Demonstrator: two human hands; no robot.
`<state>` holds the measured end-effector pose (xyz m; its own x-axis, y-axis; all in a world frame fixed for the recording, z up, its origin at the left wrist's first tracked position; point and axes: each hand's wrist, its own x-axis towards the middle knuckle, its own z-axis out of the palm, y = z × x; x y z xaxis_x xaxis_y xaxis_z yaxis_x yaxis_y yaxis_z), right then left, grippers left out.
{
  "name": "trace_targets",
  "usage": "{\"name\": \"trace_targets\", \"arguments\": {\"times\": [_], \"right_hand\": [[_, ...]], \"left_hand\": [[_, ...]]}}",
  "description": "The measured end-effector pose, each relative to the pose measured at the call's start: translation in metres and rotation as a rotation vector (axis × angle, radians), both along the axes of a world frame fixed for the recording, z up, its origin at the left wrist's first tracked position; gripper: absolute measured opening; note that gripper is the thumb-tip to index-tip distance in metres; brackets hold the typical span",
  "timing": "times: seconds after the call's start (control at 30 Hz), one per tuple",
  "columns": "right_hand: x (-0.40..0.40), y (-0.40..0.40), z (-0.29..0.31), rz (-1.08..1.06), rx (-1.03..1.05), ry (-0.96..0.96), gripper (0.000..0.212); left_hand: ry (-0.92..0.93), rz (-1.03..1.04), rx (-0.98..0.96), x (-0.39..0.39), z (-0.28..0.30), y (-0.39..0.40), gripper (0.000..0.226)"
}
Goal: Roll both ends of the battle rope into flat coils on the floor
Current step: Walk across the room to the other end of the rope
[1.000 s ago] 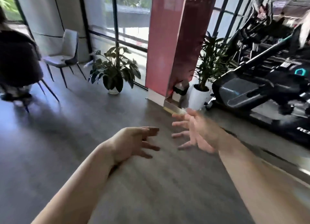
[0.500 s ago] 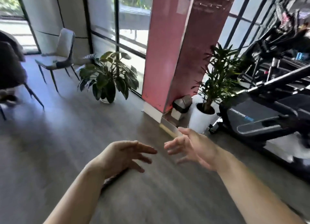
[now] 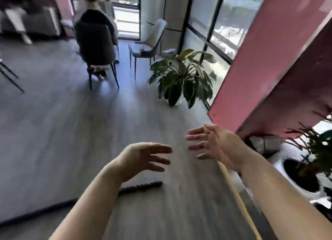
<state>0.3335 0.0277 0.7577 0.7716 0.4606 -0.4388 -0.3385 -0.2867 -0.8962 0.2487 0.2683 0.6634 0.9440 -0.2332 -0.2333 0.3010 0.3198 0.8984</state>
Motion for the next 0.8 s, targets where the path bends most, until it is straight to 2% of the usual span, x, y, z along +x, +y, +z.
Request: {"name": "trace_targets", "arguments": {"times": [0.1, 0.2, 0.27, 0.4, 0.5, 0.63, 0.8], "right_hand": [[0.053, 0.037, -0.019, 0.196, 0.011, 0.019, 0.050], [0.097, 0.078, -0.046, 0.337, -0.009, 0.033, 0.048], [0.122, 0.098, -0.066, 0.396, -0.028, 0.048, 0.048], [0.162, 0.120, -0.102, 0.523, -0.107, 0.086, 0.047], [0.192, 0.136, -0.125, 0.629, -0.162, 0.131, 0.048], [0.225, 0.177, -0.169, 0.689, -0.155, 0.288, 0.047], [0.256, 0.215, -0.258, 0.813, -0.157, 0.430, 0.046]], "left_hand": [[0.012, 0.180, -0.013, 0.008, -0.025, 0.009, 0.051], [0.120, 0.348, -0.050, 0.020, -0.050, 0.019, 0.050], [0.181, 0.463, -0.043, 0.031, -0.074, 0.024, 0.042], [0.292, 0.679, -0.071, 0.056, -0.122, 0.016, 0.042], [0.345, 0.739, -0.154, 0.080, -0.147, 0.007, 0.050], [0.384, 0.823, -0.308, 0.100, -0.179, 0.011, 0.055], [0.421, 0.908, -0.303, 0.125, -0.236, 0.018, 0.062]]}}
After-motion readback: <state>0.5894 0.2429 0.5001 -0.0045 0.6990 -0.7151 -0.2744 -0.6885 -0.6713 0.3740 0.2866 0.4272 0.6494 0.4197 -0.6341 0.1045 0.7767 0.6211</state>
